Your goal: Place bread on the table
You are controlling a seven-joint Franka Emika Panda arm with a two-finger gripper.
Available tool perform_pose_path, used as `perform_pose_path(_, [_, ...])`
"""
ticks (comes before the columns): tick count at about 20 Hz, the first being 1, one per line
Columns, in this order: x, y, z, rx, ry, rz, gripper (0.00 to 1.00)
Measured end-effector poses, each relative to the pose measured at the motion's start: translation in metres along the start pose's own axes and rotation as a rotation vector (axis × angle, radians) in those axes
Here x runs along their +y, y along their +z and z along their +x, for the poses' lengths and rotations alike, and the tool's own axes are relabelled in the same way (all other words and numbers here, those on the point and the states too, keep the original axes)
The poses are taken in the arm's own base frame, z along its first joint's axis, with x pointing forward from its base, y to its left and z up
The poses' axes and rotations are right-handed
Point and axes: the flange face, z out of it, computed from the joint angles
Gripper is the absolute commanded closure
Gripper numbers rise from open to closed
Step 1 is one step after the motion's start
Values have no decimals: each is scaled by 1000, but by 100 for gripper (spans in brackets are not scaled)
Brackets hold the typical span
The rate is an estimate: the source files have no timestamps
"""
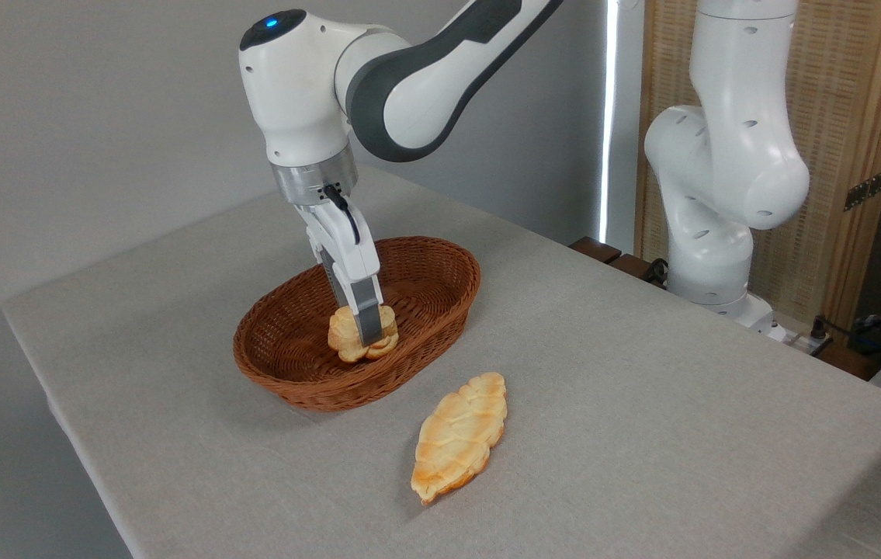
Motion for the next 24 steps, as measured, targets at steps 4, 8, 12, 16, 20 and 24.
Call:
perform_pose_path(4, [0, -5, -1, 8, -1, 6, 61])
perform_pose_path(8, [-3, -25, -3, 41, -8, 30, 60])
perform_pose_path(12, [-5, -48, -7, 57, -16, 39, 60])
perform_pose_path(16, [-17, -79, -31, 70, -63, 41, 59])
perform_pose_path(20, [-36, -95, -71, 56, -136, 4, 57])
perform_pose_path(24, [-61, -101, -115, 39, -202, -26, 54])
